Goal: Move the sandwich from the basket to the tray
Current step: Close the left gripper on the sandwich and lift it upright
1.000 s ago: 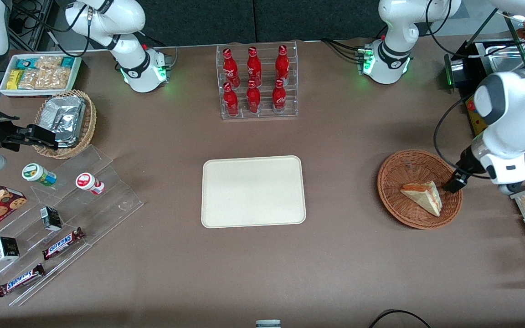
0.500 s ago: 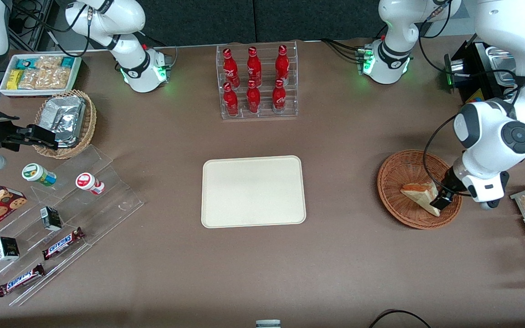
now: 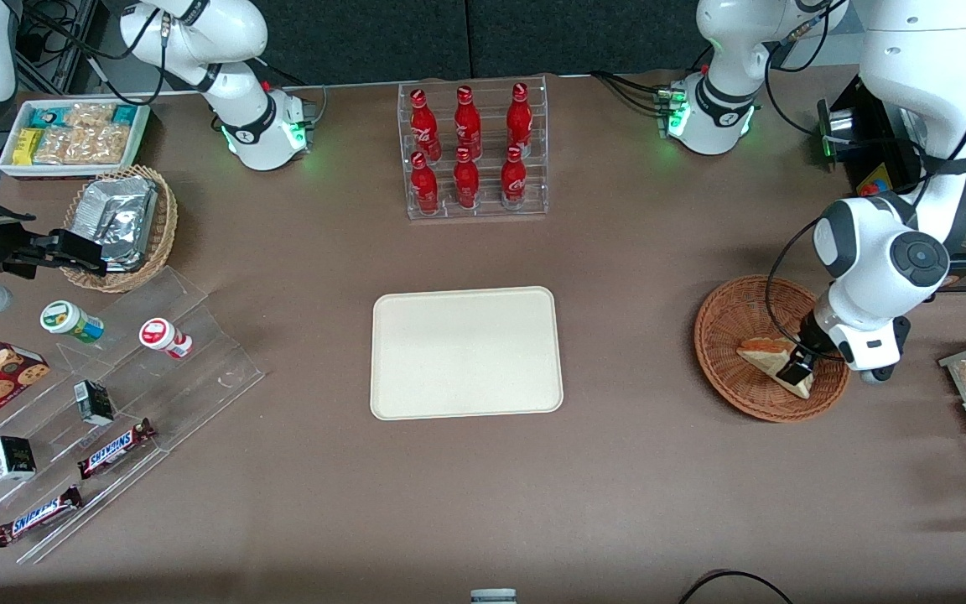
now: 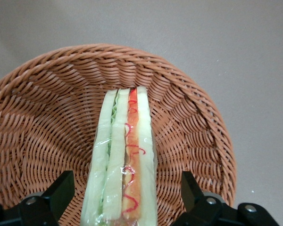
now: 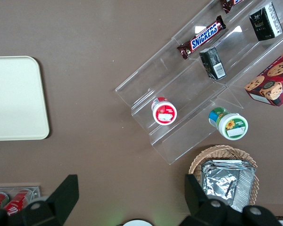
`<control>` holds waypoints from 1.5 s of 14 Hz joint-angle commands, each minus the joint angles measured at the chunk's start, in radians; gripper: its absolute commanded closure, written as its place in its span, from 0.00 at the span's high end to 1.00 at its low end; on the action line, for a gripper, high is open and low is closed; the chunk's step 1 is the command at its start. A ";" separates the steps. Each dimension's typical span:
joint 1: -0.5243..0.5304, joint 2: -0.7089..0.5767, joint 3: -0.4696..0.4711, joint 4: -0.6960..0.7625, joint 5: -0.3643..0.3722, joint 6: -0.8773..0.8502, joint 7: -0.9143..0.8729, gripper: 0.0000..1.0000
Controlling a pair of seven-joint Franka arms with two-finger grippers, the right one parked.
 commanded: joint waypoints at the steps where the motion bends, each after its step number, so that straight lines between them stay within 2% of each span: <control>1: -0.004 -0.003 -0.003 -0.016 -0.009 0.017 -0.017 0.97; 2: -0.004 -0.004 -0.003 -0.017 -0.009 0.016 -0.019 0.85; 3: -0.005 -0.006 -0.003 -0.017 -0.009 0.013 -0.035 0.60; 4: -0.007 -0.004 -0.005 -0.015 -0.009 0.013 -0.070 0.41; 7: -0.010 -0.014 -0.008 -0.015 -0.006 -0.002 -0.085 0.01; 11: -0.011 -0.047 -0.008 0.006 -0.005 -0.048 -0.086 0.00; 15: -0.020 -0.112 -0.031 0.160 0.005 -0.404 -0.068 0.00; 21: -0.025 -0.133 -0.158 0.399 0.014 -0.725 0.021 0.00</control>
